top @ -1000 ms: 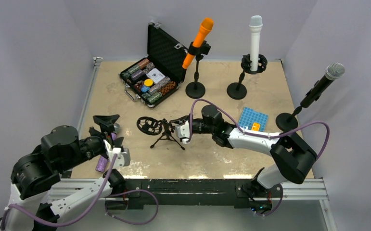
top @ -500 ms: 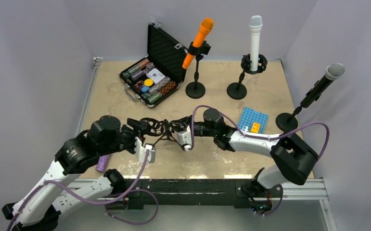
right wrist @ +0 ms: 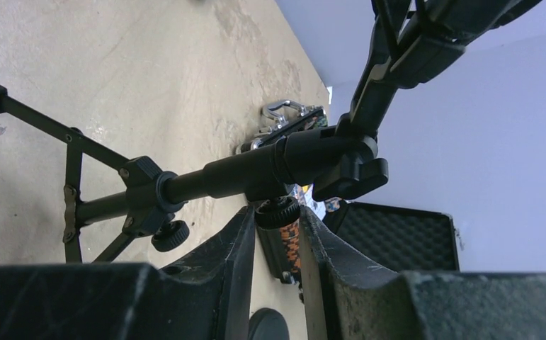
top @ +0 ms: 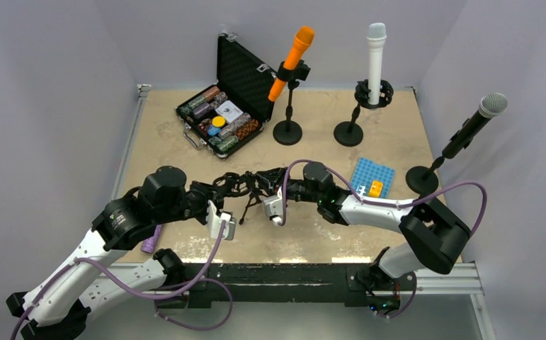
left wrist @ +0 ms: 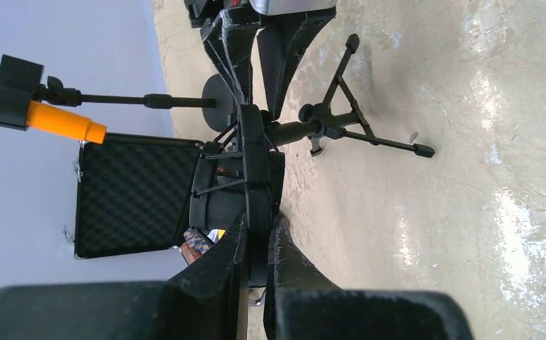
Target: Remove the microphone from the stand
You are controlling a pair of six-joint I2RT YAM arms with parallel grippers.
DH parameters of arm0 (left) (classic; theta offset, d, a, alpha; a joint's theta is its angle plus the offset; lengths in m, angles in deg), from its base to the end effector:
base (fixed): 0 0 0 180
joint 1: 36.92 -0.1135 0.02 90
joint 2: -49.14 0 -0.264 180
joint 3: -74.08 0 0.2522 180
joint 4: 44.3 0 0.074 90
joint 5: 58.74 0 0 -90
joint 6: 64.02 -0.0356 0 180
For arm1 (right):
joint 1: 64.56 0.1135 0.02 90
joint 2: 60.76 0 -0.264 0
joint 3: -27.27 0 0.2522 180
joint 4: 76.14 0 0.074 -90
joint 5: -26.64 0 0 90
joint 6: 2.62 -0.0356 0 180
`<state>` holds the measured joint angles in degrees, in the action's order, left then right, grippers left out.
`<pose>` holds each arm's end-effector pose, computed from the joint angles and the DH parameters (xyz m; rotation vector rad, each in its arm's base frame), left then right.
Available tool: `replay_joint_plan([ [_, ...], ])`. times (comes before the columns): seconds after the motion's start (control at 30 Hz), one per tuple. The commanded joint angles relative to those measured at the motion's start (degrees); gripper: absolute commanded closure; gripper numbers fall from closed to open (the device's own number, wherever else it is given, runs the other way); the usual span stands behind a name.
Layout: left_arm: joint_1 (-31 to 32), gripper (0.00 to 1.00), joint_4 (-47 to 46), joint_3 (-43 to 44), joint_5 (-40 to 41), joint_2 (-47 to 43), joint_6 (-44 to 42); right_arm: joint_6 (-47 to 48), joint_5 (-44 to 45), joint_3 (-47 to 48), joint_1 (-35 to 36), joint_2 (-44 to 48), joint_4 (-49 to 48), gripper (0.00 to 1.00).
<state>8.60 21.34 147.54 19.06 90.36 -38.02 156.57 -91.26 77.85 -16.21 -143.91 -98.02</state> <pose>0.0826 -0.0949 0.3621 1.8152 1.1319 -0.0406 0.1900 0.2387 0.2203 -1.6375 0.5829 0.1607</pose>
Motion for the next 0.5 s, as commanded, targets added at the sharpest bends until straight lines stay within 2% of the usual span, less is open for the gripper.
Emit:
replay_joint_plan([
  [0.0,-0.5,1.0,-3.3,-1.3,0.7,0.4,1.6,1.4,-2.1,-1.8,1.5,1.4,2.9,0.69],
  [0.1,-0.5,1.0,-2.8,-1.1,0.3,0.2,2.2,1.4,-1.6,-2.5,1.6,2.1,3.1,0.64],
  [0.2,-0.5,1.0,-2.0,-0.6,-0.2,0.3,2.6,1.2,-0.8,-3.9,1.7,3.3,3.4,0.53],
  [0.3,-0.5,1.0,-1.6,-0.3,-0.5,0.4,2.8,2.0,-0.2,-6.4,1.7,4.8,3.0,0.46],
  [0.47,-0.5,1.0,-1.0,0.4,-1.4,0.5,3.1,2.2,-0.4,-9.0,1.7,6.5,3.5,0.43],
])
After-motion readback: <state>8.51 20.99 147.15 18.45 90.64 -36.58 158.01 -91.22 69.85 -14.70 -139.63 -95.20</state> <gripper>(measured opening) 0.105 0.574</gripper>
